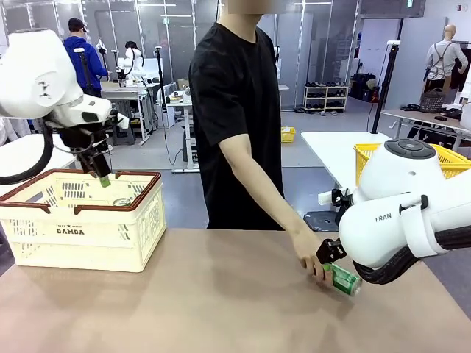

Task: Place the drinks into the Shopping basket.
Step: Pick up one drink and place it into the Shopping basket.

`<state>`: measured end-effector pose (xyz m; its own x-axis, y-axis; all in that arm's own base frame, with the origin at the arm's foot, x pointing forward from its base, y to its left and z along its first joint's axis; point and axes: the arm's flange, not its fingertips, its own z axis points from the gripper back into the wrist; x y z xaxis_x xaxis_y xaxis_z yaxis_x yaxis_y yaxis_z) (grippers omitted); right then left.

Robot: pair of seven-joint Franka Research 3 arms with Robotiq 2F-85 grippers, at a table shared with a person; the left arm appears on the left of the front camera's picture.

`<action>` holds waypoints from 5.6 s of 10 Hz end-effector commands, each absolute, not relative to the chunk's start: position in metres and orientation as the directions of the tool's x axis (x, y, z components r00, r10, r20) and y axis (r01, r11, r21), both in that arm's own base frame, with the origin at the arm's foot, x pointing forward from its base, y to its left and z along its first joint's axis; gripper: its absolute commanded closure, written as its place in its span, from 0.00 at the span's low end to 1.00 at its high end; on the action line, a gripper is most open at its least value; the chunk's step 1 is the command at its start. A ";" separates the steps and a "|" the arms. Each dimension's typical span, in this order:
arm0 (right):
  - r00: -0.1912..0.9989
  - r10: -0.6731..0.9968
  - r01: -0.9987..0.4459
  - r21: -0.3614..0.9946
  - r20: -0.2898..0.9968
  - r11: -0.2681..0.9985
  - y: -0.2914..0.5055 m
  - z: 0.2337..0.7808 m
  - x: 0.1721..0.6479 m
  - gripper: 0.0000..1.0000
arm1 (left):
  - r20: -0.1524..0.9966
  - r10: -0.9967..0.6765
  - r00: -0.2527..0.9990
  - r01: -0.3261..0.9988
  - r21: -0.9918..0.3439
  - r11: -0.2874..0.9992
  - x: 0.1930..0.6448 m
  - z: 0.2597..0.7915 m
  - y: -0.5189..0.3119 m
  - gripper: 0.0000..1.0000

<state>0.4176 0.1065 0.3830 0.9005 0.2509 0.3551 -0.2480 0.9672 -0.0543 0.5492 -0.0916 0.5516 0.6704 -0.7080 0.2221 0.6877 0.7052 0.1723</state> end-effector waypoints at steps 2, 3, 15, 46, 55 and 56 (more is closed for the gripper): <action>0.900 0.254 -0.252 -0.052 0.355 0.966 0.107 0.383 0.418 0.00 | 0.124 -0.791 0.599 0.766 0.199 0.611 0.468 0.533 -0.083 0.00; 0.900 0.254 -0.252 -0.052 0.355 0.966 0.107 0.383 0.418 0.00 | 0.125 -0.743 0.658 0.710 0.225 0.667 0.453 0.522 -0.080 0.00; 0.900 0.254 -0.252 -0.052 0.355 0.966 0.107 0.383 0.418 0.00 | 0.055 -0.471 0.880 0.463 0.117 0.879 0.429 0.464 -0.059 0.00; 0.766 0.642 -0.642 0.007 -0.005 0.766 0.072 0.304 0.530 0.91 | 0.055 -0.471 0.880 0.463 0.117 0.879 0.429 0.464 -0.059 0.00; 0.877 0.477 -0.472 -0.081 0.057 0.878 0.113 0.390 0.492 1.00 | 0.055 -0.471 0.880 0.463 0.117 0.879 0.429 0.464 -0.059 0.00; 0.879 0.473 -0.466 -0.093 0.067 0.880 0.123 0.398 0.488 1.00 | 0.055 -0.471 0.880 0.463 0.117 0.879 0.429 0.464 -0.059 0.00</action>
<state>0.4961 0.1154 0.3950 0.8660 0.4952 0.0697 -0.4917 0.8686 -0.0615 0.4339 -0.0591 0.4651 0.8797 -0.4716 0.0604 0.4645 0.8796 0.1031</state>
